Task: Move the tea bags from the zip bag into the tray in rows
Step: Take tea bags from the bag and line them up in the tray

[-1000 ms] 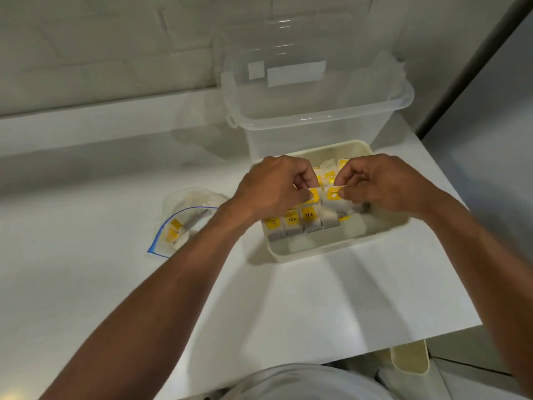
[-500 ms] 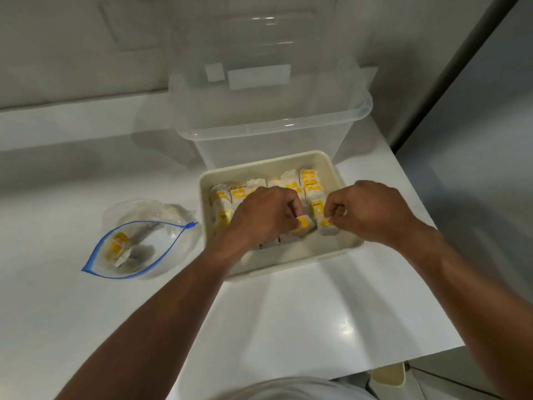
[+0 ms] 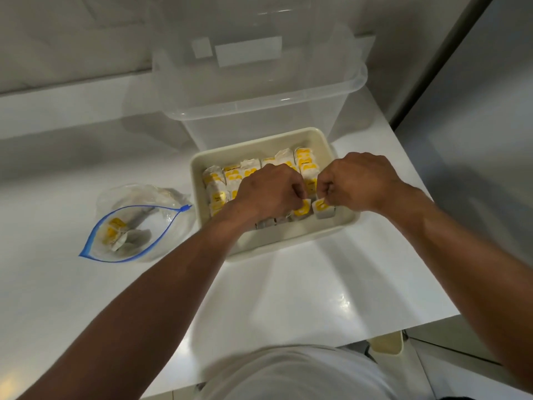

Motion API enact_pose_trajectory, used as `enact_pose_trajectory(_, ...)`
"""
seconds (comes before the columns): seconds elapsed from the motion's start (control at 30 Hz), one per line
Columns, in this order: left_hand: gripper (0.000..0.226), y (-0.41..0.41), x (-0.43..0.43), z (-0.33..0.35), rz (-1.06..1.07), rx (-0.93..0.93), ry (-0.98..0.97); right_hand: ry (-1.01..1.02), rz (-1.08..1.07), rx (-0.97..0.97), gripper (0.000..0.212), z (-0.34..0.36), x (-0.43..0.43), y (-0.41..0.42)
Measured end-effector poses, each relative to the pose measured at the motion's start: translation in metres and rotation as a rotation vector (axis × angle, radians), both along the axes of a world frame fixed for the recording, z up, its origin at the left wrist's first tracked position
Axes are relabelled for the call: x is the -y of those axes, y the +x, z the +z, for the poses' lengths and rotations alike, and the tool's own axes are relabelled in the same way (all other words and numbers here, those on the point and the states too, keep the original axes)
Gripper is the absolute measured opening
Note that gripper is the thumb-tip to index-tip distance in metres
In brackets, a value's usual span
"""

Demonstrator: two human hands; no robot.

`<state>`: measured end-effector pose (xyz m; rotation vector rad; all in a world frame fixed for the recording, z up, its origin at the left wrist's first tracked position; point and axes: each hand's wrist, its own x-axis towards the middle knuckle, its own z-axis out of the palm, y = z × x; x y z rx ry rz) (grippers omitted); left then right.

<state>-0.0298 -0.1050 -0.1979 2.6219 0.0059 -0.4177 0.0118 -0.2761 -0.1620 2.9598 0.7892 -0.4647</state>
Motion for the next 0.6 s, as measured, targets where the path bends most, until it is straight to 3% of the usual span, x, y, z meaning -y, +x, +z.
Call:
enact_pose_trajectory(0.3, 0.017, 0.016, -0.002, -0.018, 0.007, 0.115, 0.092, -0.191, 0.179, 0.382, 0.015, -0.024, -0.014, 0.0)
enact_pose_trajectory(0.6, 0.017, 0.016, -0.005, -0.025, -0.046, 0.102, 0.08, -0.277, 0.188, 0.403, 0.02, -0.024, -0.018, -0.002)
